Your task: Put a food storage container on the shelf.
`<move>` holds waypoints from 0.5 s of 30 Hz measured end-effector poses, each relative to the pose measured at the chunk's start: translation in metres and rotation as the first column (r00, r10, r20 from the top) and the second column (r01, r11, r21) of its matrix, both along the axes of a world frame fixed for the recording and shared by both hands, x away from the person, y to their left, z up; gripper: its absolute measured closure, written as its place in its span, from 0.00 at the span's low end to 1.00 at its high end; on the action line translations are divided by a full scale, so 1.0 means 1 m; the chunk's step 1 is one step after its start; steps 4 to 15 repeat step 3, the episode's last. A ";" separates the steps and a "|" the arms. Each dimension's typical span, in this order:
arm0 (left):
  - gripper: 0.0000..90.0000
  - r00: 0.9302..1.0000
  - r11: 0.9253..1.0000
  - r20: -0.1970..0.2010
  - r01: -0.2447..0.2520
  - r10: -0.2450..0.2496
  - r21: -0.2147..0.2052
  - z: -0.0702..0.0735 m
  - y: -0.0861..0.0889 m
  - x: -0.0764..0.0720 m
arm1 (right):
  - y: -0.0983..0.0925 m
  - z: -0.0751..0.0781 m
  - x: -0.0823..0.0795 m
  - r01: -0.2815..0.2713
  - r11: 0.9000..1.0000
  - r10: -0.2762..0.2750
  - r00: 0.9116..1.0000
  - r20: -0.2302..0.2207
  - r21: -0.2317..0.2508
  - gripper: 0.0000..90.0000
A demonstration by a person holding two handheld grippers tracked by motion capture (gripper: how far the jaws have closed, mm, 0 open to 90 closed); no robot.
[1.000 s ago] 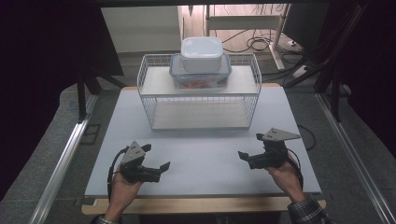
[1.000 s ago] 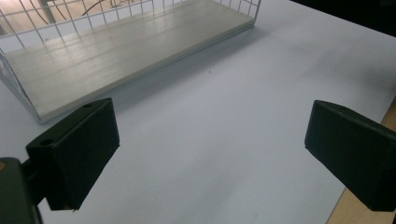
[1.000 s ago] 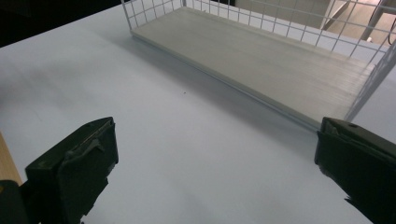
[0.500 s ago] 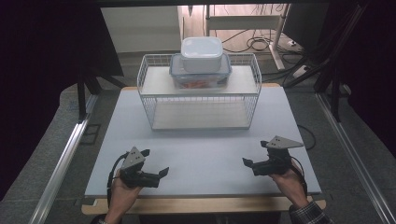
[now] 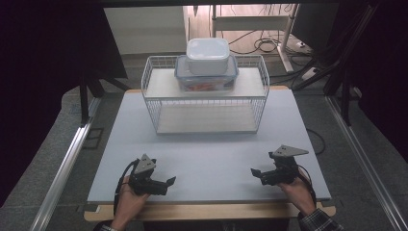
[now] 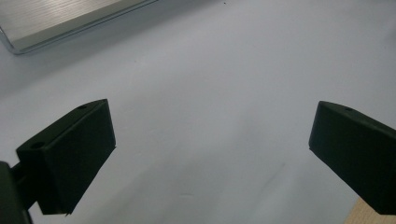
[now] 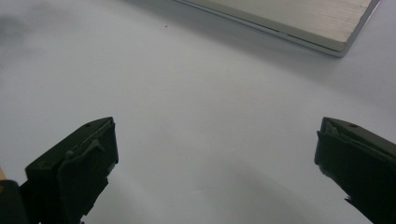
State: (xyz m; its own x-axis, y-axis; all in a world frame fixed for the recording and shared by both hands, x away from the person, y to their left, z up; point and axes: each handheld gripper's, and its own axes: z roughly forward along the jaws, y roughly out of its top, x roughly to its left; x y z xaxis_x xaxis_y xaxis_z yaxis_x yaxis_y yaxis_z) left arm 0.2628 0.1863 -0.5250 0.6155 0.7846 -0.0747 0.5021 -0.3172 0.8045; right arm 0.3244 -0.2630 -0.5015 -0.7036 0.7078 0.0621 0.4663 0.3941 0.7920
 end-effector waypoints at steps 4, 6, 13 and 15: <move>0.00 1.000 1.000 0.006 0.003 -0.002 -0.015 0.001 0.001 0.000 | 0.001 -0.001 0.000 0.000 1.000 0.000 1.000 -0.001 -0.011 0.00; 0.00 1.000 1.000 0.006 0.003 -0.002 -0.015 0.001 0.001 0.000 | 0.001 -0.001 0.000 0.000 1.000 0.000 1.000 -0.001 -0.011 0.00; 0.00 1.000 1.000 0.006 0.003 -0.002 -0.015 0.001 0.001 0.000 | 0.001 -0.001 0.000 0.000 1.000 0.000 1.000 -0.001 -0.011 0.00; 0.00 1.000 1.000 0.006 0.003 -0.002 -0.015 0.001 0.001 0.000 | 0.001 -0.001 0.000 0.000 1.000 0.000 1.000 -0.001 -0.011 0.00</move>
